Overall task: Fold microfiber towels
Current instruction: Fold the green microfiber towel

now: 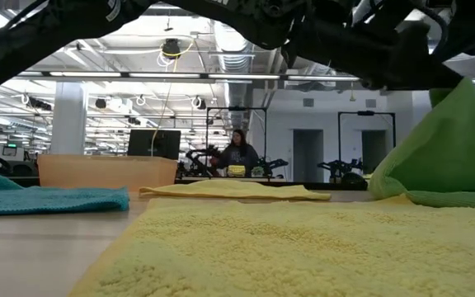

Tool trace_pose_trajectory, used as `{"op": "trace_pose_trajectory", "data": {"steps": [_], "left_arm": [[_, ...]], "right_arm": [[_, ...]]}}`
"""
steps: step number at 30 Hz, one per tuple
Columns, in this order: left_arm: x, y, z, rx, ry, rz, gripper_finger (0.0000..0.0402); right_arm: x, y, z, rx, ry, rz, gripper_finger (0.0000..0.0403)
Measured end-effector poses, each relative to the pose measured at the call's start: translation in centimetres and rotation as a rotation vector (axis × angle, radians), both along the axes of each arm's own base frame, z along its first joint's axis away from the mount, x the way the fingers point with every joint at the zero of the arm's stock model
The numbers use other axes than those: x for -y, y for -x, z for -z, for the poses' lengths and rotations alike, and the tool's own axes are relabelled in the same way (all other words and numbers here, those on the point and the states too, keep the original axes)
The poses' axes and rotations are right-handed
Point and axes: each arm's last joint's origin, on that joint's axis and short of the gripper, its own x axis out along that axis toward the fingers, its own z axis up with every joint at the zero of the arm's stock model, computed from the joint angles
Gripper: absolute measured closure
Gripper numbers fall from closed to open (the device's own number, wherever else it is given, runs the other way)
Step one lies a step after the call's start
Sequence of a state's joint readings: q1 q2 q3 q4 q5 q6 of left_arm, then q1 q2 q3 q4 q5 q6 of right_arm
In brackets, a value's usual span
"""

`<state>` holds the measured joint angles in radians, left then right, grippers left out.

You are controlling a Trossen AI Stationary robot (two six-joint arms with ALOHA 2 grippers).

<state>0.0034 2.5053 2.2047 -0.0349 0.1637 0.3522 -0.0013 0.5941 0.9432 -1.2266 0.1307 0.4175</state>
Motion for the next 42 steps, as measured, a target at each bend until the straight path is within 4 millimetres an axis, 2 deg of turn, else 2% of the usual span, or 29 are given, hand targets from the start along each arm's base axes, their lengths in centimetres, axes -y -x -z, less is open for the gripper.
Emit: {"op": "trace_pose_trajectory", "data": {"steps": [4,7,12,17,25,32,34,39,42], "left_arm": [[-1.1,0.2,1.4,-0.058,0.043,-0.03,0.0246],[-1.9,0.3,1.6,-0.078,0.041,-0.037,0.0246],[-1.8,0.8,2.6,-0.19,0.002,-0.024,0.0246],[-1.7,0.6,1.3,-0.155,0.054,0.023,0.0246],[-1.6,0.8,1.6,-0.188,0.065,0.039,0.0246],[-1.9,1.0,1.9,-0.225,0.039,0.004,0.0246],[-2.3,1.1,1.2,-0.213,0.046,-0.024,0.0246],[-2.9,2.0,-2.7,-0.147,0.052,-0.03,0.0246],[-2.7,2.4,-3.3,-0.164,0.027,-0.016,0.0246]], "right_arm": [[0.0,0.0,0.0,0.0,0.0,0.0,0.0237],[0.0,0.0,0.0,0.0,0.0,0.001,0.0237],[0.0,0.0,0.0,0.0,0.0,0.001,0.0237],[-0.1,0.0,0.0,0.0,-0.02,-0.016,0.0237],[-0.6,-0.2,0.1,-0.009,-0.163,-0.134,0.0237],[-0.7,-0.2,0.7,-0.04,-0.168,-0.166,0.0237],[-0.7,-0.2,0.7,-0.039,-0.168,-0.166,0.0237],[-0.7,-0.2,0.7,-0.039,-0.168,-0.167,0.0237],[-0.7,-0.2,0.7,-0.039,-0.168,-0.167,0.0237]]}}
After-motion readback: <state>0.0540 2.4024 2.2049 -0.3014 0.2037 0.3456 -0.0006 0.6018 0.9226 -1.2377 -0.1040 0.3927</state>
